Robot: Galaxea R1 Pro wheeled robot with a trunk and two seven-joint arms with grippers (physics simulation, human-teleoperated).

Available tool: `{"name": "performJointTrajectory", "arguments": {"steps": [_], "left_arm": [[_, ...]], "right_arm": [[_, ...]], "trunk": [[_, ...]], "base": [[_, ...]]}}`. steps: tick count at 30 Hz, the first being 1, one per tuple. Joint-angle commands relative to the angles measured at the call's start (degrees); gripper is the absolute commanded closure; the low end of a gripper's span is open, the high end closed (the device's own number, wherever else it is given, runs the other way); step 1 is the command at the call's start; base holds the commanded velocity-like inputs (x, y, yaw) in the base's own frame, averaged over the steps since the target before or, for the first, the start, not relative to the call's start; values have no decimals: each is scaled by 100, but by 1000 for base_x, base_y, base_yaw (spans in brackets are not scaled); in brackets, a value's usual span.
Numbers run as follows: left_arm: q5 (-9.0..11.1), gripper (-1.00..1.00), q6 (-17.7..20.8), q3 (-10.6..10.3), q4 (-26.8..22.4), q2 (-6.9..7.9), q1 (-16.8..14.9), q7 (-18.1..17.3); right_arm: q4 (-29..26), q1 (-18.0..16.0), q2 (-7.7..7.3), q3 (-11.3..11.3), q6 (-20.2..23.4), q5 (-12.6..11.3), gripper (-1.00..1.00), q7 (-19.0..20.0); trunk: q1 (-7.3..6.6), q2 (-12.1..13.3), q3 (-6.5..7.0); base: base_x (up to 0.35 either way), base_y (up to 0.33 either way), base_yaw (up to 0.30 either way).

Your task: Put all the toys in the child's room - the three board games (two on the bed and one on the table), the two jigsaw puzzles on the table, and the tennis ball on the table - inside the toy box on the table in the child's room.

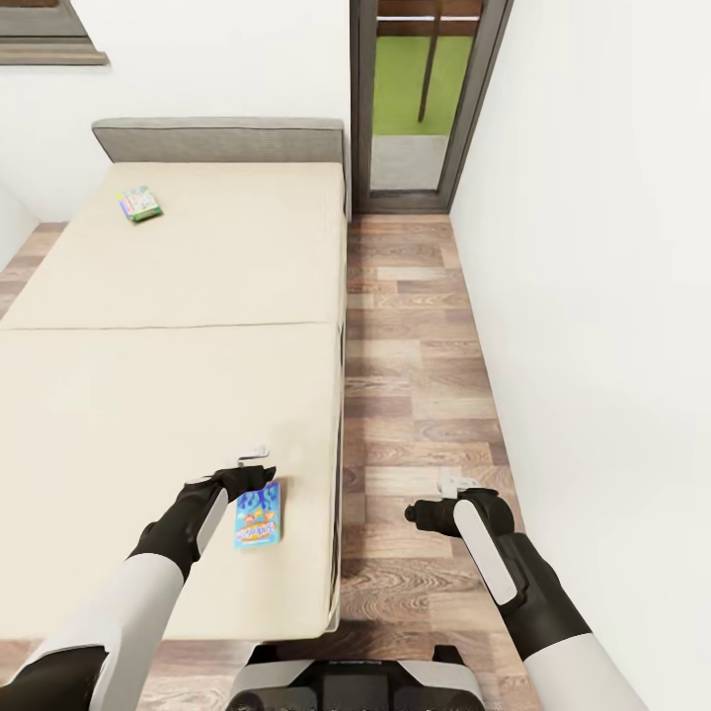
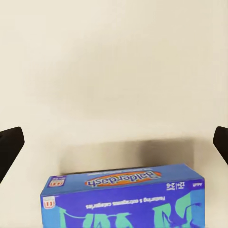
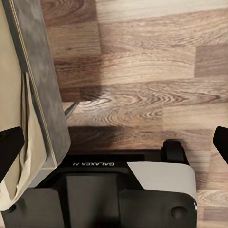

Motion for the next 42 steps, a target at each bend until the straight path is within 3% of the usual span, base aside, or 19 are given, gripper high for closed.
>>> {"name": "performJointTrajectory", "arguments": {"steps": [1, 42], "left_arm": [[-3, -100, 37, 27, -9, -3, -1, -38], [40, -100, 17, 38, -9, 4, -1, -91]], "right_arm": [[-5, -3, 0, 5, 12, -58, -100, -60], [-5, -3, 1, 5, 14, -59, -100, -60]], "trunk": [[1, -4, -13], [1, -4, -395]], "base": [[0, 0, 0], [0, 0, 0]]}}
